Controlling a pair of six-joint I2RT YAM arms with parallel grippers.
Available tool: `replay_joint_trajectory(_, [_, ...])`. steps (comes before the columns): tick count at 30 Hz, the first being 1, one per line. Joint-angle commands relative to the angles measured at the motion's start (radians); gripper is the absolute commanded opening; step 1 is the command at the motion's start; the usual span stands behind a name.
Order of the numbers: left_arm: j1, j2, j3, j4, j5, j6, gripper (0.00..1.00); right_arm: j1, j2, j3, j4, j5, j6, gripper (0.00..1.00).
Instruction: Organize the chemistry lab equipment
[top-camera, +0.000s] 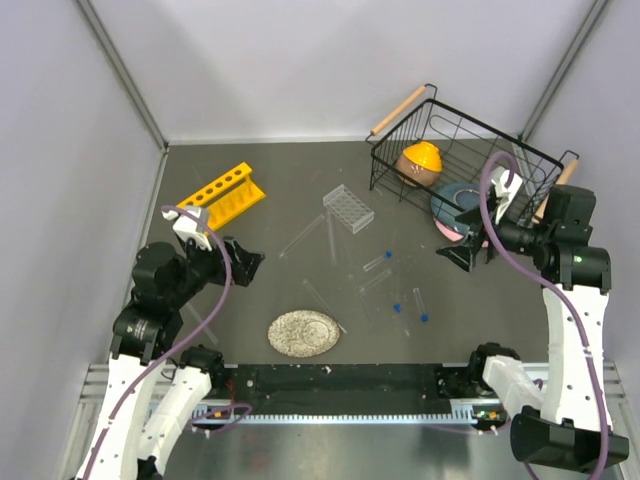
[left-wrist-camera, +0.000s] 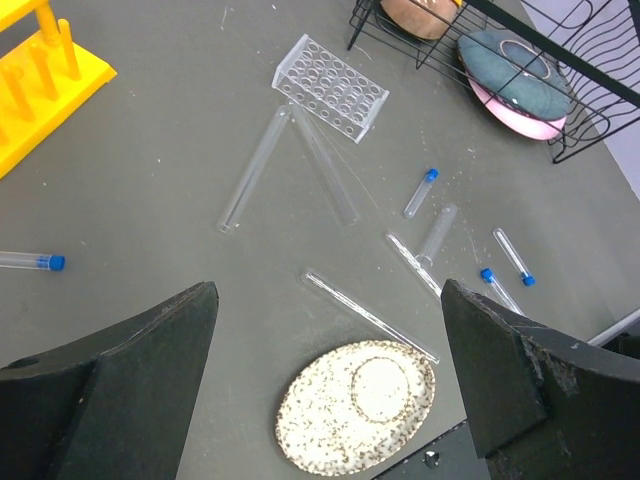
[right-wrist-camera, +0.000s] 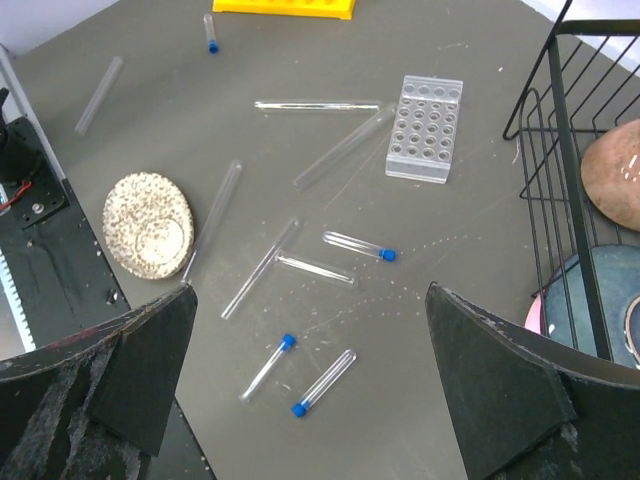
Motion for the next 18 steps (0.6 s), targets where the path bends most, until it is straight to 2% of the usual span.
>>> replay_joint_trajectory(1, [0.004,-0.009,0.041,-0.019,0.036,0.016,0.99,0.004,-0.024,-0.025,-0.012,-0.045,-0.071,0.99])
replay_joint_trajectory(15, [0.004,-0.003,0.035,-0.023,0.059,0.027,0.99,0.004,-0.013,-0.038,-0.012,-0.033,-0.099,0.99])
replay_joint_trajectory(18, [0.004,0.009,0.021,0.026,0.093,0.022,0.99,0.006,-0.013,-0.044,-0.012,-0.031,-0.103,0.99])
